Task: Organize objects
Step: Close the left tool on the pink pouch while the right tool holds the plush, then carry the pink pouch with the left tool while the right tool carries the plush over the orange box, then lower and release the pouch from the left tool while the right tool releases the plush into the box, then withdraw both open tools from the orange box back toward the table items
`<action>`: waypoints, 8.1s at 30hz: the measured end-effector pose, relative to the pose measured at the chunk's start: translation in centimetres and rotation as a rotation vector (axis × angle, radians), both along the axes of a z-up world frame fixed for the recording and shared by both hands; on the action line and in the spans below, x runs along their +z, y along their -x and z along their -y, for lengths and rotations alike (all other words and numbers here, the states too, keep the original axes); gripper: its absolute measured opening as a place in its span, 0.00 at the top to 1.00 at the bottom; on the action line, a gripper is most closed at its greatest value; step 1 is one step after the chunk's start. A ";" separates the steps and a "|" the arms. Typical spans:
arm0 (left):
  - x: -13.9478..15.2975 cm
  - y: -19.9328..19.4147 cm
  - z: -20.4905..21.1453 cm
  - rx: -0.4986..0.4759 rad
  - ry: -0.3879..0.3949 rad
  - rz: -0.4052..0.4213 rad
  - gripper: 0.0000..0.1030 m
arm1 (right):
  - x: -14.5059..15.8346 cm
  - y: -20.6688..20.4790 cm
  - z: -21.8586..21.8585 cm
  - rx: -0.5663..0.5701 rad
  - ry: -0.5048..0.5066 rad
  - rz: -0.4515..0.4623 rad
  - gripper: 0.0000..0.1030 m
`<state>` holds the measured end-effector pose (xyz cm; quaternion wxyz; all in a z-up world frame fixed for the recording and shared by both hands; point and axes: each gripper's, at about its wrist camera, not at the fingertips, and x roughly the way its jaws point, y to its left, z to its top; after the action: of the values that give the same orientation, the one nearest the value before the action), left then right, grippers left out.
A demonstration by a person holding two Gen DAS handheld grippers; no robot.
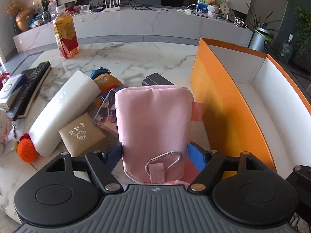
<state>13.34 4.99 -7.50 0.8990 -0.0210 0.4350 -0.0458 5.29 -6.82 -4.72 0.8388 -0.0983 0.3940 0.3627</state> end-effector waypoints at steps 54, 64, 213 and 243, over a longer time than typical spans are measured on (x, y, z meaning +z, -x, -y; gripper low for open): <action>-0.3 6.4 -5.7 0.175 0.085 -0.142 0.50 | -5.8 2.0 -3.3 0.525 0.442 -0.134 0.16; -0.4 6.3 -5.3 0.168 0.064 -0.152 0.48 | -4.2 2.1 -1.4 0.422 0.378 -0.127 0.28; 2.1 4.3 6.6 -0.021 0.004 -0.030 0.13 | 0.8 -2.3 15.5 -0.618 -0.172 0.269 0.01; 3.3 4.7 1.2 -0.111 0.333 0.005 0.13 | 1.3 -1.7 14.8 -0.630 0.029 0.410 0.01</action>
<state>8.64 3.81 -4.16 0.8803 -0.1457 0.4195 -0.1667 6.98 -21.59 -3.46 0.9692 -0.0548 0.2340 0.0542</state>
